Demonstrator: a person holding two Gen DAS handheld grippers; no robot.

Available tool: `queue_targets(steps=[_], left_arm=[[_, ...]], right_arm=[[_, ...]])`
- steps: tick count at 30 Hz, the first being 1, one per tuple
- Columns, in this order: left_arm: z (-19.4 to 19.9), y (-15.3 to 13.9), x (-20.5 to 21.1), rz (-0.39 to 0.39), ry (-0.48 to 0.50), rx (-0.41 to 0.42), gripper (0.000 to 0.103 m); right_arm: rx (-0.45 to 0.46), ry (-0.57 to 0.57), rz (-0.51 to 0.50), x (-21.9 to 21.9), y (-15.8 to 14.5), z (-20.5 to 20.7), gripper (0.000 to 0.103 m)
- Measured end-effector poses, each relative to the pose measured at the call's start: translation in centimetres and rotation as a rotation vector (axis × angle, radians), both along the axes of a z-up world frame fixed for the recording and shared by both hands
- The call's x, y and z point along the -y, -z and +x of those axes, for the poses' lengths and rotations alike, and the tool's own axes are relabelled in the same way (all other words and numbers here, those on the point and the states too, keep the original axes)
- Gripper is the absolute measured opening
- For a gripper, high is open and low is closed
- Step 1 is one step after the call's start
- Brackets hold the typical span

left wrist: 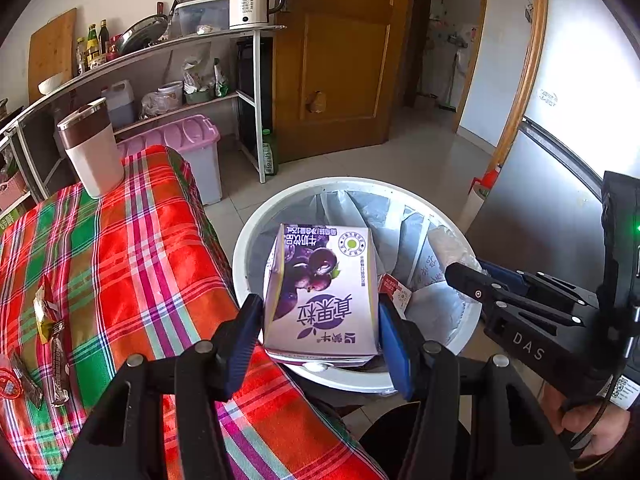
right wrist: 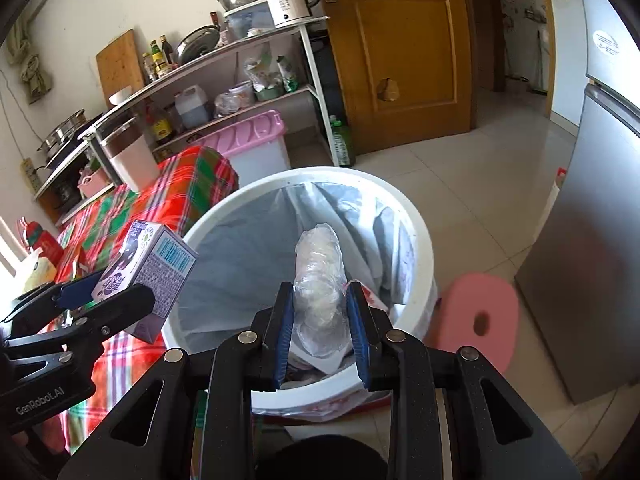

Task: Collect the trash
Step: 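Open left gripper to drop the purple box while right drops the plastic bag, then move both open grippers back to the table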

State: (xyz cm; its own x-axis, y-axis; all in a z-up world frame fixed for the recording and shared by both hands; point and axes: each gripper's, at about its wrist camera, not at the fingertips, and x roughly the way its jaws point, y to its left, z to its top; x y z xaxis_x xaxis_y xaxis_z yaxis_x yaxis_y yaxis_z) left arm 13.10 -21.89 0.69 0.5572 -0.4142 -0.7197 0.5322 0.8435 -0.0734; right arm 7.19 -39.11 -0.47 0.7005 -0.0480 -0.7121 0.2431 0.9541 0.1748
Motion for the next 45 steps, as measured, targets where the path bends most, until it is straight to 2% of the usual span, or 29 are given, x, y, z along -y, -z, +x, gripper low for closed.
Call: queue_targets(steps=[6,8,10,12,29,45], left_arm=[[0.3,0.4,0.2,-0.002,0.000,-0.016,0.060],[0.4,0.5,0.2,0.004,-0.004,-0.016,0.062],[0.3,0.6,0.2,0.001,-0.002,-0.017,0.065],[0.3,0.6,0.1,0.001,-0.005,-0.016,0.066],[-0.6,-0.1,-2.3,-0.030,-0.033,0.003,0.069],[-2.0,-1.0,-6.5,-0.069,-0.095,0.042,0.069]], right_arm=[[-0.031,0.026,-0.020,0.5,0.6,0.1,0.028],[-0.037,0.034,-0.019,0.7,0.8,0.1,0.032],[-0.034,0.039,-0.020,0.8,0.8,0.0,0.042],[-0.030,0.042,-0.017,0.8,0.7,0.0,0.045],[-0.008,0.036,-0.010,-0.6,0.0,-0.9,0.046],[0.028,-0.010,-0.005,-3.5,-1.0,-1.3,0.046]])
